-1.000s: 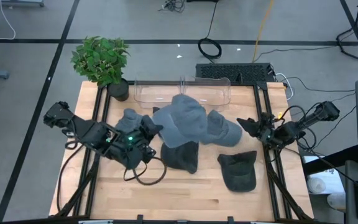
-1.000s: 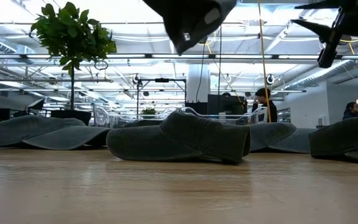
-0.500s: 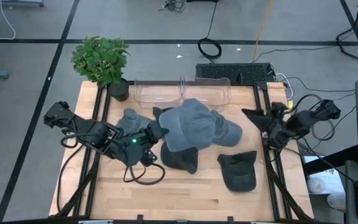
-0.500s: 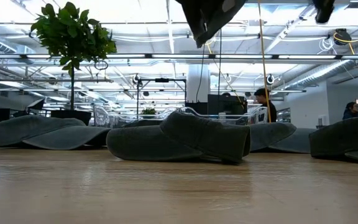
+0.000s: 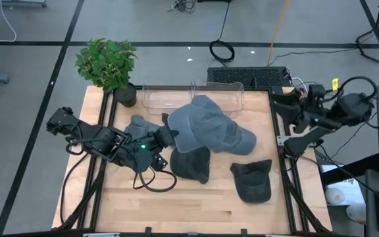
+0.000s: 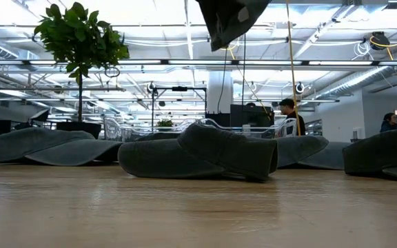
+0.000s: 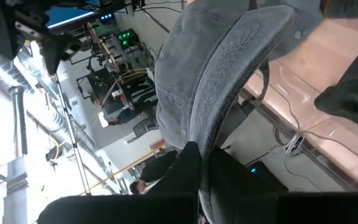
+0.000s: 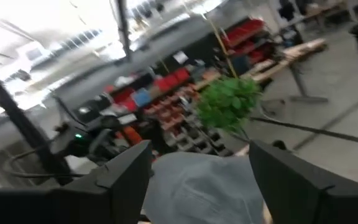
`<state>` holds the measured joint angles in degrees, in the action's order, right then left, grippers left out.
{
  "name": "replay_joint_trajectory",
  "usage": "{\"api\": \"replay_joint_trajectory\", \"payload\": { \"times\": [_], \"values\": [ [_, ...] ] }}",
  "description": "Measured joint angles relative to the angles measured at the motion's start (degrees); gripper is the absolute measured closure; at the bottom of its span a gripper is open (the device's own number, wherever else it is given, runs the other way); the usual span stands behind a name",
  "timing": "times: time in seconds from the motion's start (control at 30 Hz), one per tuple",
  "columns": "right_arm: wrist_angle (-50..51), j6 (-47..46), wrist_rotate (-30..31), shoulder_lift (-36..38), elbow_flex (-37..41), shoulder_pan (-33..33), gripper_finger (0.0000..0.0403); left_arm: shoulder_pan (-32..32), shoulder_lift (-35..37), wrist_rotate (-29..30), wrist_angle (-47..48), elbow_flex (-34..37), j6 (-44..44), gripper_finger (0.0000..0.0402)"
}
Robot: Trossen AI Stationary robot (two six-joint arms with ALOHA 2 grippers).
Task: Pick & Place hat
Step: Put the bottom left blue cap into the right transparent bin
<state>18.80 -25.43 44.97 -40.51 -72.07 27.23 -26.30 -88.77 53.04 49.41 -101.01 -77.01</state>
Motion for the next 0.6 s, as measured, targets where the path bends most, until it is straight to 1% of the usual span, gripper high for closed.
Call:
{"api": "replay_joint_trajectory", "payload": {
  "times": [0.13,0.2,0.27,0.33,0.4,0.5,0.6],
  "values": [
    [6.8,-6.2,-0.1,-4.0,-4.7,-2.1,0.014,0.0,0.0,0.0,-0.4,0.0,-2.7,0.0391],
    [9.5,-11.1,-0.6,-5.2,-5.4,-3.5,0.0132,0.0,0.0,-0.2,-1.9,0.0,-4.2,0.0391],
    [12.5,-16.9,-2.6,-5.8,-5.4,-5.0,0.0125,0.0,0.0,-0.5,-4.5,0.0,-6.7,0.0391],
    [15.0,-21.4,-5.8,-6.5,-5.4,-6.8,0.012,0.0,0.0,-0.4,-8.1,0.0,-10.1,0.0391],
    [15.3,-24.3,-9.3,-7.6,-5.4,-8.6,0.0118,-0.1,0.0,-0.5,-12.0,0.0,-13.7,0.0391],
    [14.3,-25.6,-14.3,-9.4,-5.4,-10.8,0.0119,-0.2,0.0,-0.6,-16.2,0.0,-17.9,0.0391],
    [13.1,-26.4,-19.5,-11.3,-5.4,-12.7,0.0123,-0.2,0.0,-0.9,-17.9,0.0,-21.1,0.0391]
  ]
}}
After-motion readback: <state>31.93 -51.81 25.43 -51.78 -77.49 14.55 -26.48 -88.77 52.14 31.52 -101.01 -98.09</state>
